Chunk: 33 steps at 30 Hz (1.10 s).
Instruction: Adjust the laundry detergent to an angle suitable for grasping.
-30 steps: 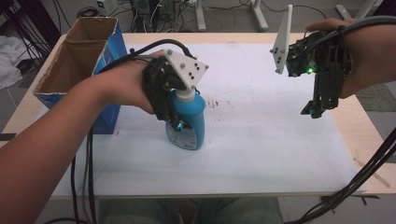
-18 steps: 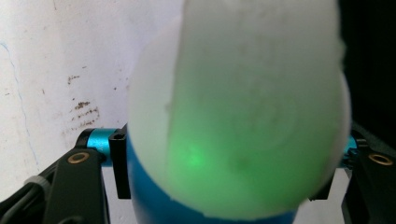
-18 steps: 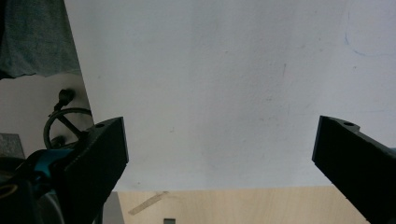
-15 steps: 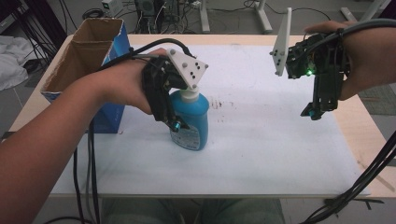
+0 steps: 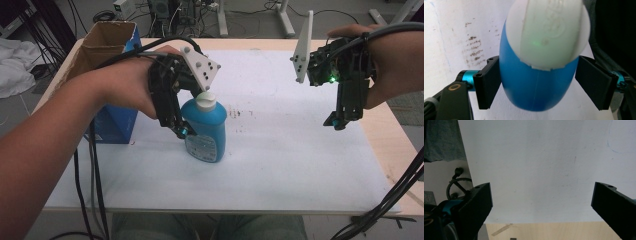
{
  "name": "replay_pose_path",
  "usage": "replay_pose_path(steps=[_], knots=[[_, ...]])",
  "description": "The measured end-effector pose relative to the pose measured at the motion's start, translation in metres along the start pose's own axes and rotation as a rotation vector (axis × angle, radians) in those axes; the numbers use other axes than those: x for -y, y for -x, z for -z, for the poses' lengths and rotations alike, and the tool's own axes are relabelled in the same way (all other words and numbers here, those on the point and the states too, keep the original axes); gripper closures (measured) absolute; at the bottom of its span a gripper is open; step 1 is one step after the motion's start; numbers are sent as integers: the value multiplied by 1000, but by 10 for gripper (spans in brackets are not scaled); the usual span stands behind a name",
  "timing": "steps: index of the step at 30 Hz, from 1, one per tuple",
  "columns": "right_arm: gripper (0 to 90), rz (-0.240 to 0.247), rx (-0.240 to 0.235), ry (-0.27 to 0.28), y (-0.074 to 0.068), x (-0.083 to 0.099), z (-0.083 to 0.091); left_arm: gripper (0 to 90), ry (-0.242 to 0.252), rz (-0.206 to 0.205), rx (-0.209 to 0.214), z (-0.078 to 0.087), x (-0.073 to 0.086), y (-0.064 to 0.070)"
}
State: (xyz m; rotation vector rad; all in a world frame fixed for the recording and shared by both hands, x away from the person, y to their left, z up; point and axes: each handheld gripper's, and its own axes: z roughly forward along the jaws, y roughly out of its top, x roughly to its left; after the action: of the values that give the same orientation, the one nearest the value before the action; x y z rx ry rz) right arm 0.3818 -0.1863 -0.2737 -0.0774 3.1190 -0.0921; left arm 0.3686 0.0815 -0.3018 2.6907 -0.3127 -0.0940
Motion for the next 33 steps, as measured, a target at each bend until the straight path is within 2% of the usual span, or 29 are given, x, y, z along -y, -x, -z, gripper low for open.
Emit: replay_pose_path(steps=[8,16,18,27,28,29,32,33], knots=[[26,6,5,7,1,0,1,186,-63,34,1,14,-3,5],[26,-2,2,4,2,-1,2,129,-131,85,-35,28,-1,7],[26,13,2,8,3,-2,2,104,-143,102,-45,31,1,7],[26,23,6,11,8,-7,4,62,-204,142,-67,49,7,9],[26,5,2,4,7,-7,5,62,-209,144,-68,50,7,9],[26,24,2,12,8,-8,4,61,-214,147,-70,52,7,9],[26,20,2,9,8,-9,4,61,-230,155,-85,55,8,10],[27,15,-5,1,8,-10,4,23,-237,161,-90,55,9,10]])
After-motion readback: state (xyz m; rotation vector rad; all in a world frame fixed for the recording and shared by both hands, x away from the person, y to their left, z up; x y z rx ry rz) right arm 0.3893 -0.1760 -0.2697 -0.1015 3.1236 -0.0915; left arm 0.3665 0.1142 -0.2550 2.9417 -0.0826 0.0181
